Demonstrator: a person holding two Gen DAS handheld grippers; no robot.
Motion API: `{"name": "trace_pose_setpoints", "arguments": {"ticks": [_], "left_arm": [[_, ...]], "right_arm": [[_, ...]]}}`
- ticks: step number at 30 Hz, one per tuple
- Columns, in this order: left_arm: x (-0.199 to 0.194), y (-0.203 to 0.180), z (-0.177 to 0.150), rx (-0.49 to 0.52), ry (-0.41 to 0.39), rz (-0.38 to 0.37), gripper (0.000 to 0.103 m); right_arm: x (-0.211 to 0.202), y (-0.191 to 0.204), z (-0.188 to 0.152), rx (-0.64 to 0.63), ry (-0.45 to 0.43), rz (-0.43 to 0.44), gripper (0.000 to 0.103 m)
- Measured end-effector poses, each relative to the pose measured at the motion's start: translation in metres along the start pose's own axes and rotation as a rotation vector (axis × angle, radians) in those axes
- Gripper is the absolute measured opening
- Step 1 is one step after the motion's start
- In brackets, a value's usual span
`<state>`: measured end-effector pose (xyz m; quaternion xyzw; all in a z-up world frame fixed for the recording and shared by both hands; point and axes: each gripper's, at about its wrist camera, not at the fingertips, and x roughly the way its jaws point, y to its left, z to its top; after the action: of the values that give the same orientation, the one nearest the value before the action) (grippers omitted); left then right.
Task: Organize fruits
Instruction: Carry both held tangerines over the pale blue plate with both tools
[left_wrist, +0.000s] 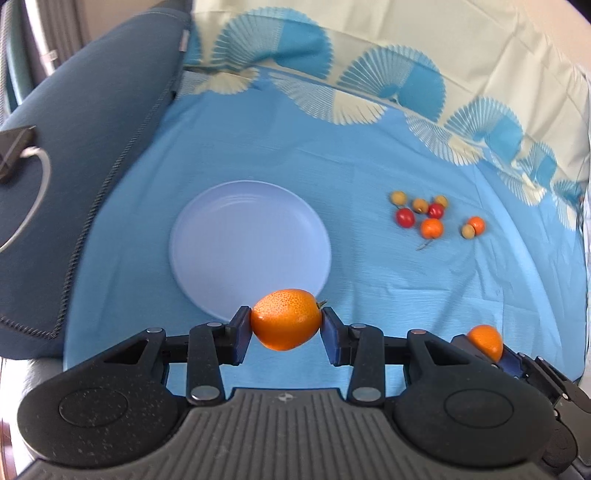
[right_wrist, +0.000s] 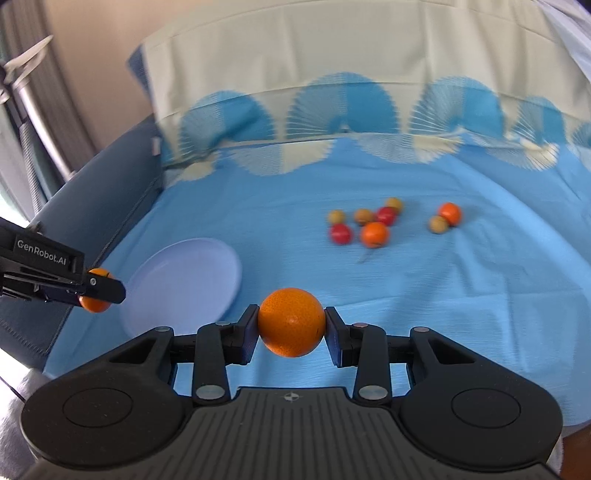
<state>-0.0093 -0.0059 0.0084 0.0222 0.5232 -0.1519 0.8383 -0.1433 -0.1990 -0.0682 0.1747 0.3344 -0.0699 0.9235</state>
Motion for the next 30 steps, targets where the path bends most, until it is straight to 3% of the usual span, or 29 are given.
{"name": "trace_pose_setpoints", "arguments": {"ticks": [14,30], "left_arm": [[-0.022,0.062,-0.005,-0.081,-0.053,-0.034,0.044],[0.041,0.073,0.034,-0.062,-0.019,-0.008,0.044]], "right_arm": [[-0.003,0.081,-0.001,-0.1,0.026,0.043,0.039],[0.07,0.106,0.018,-0.145,0.07,0.064,0.039]]}}
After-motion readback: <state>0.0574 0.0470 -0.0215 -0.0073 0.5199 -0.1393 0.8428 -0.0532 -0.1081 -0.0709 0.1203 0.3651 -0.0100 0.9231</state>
